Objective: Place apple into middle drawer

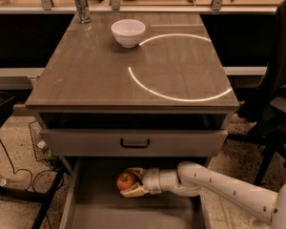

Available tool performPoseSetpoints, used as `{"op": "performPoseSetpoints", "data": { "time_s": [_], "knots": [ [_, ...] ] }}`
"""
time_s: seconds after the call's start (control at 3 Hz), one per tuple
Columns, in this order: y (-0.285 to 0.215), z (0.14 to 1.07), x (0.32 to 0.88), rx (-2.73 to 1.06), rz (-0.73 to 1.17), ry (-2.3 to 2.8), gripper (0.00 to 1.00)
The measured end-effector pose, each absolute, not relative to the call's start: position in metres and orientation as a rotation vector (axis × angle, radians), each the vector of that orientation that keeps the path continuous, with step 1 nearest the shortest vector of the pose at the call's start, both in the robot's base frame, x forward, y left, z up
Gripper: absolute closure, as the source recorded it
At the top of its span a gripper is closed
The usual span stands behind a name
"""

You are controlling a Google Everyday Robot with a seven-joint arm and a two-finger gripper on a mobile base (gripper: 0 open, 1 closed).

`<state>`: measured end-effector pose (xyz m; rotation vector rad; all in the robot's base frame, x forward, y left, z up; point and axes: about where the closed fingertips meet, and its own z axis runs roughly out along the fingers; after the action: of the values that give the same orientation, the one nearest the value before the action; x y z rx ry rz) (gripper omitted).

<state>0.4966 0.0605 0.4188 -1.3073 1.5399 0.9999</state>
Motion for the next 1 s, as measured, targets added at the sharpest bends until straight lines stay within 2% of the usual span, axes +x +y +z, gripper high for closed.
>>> {"op": "performPoseSetpoints", "data": {
  "time_s": [1.0],
  "knots": [
    [0.091, 0.378, 0.483, -1.285, 1.102, 1.491, 1.0]
  ]
}}
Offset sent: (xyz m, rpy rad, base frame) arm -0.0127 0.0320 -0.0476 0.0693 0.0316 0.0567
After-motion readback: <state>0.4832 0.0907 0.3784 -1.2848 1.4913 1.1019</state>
